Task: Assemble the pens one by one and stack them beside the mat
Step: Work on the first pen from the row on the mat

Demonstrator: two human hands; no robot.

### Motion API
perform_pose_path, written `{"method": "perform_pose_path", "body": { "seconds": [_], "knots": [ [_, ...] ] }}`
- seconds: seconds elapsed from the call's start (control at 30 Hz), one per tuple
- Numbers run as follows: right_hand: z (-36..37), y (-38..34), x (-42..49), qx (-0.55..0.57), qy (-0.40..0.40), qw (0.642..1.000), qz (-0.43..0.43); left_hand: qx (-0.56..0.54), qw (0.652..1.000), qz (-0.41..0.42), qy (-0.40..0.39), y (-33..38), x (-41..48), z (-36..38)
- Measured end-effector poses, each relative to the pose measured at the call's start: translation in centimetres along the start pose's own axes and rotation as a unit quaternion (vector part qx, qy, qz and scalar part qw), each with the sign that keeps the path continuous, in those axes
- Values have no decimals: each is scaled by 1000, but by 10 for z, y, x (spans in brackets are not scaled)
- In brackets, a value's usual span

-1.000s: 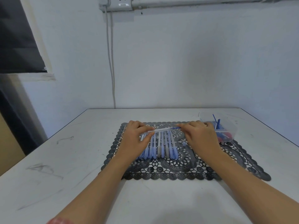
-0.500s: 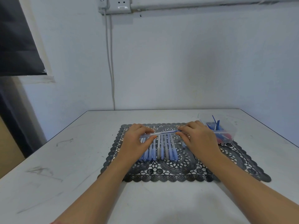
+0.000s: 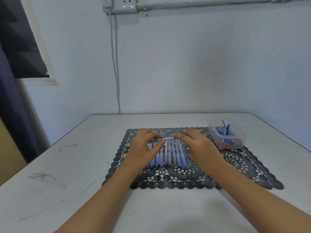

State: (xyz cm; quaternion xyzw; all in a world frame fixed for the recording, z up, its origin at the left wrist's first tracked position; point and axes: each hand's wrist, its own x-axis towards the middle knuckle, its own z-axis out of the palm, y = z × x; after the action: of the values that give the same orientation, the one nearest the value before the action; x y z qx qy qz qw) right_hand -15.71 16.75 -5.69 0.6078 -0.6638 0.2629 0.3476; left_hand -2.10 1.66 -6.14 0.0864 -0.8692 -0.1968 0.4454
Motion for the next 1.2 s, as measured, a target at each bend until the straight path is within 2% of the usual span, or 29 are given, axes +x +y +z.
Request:
{"method": "perform_pose_path", "body": {
  "seconds": [0.4,0.6,0.83,0.93,1.13,1.2],
  "knots": [
    [1,-6,0,87,-15,996,33,9,1000,10,3,0,-1,-2],
    [-4,-4,3,188,19,972,140,11,1000,0,-4,0,0,-2],
    [-13,13,5,156,27,961,228,14,1000,-13,6,-2,0,-4],
    [-11,22,2,121,-24,959,256,24,1000,-11,11,-3,1,-4],
    [-6,26,-2,99,-216,932,273,25,999,-18,16,-5,1,-6],
    [-4,26,-3,78,-250,929,261,29,999,-21,19,-6,2,-6]
  ]
}}
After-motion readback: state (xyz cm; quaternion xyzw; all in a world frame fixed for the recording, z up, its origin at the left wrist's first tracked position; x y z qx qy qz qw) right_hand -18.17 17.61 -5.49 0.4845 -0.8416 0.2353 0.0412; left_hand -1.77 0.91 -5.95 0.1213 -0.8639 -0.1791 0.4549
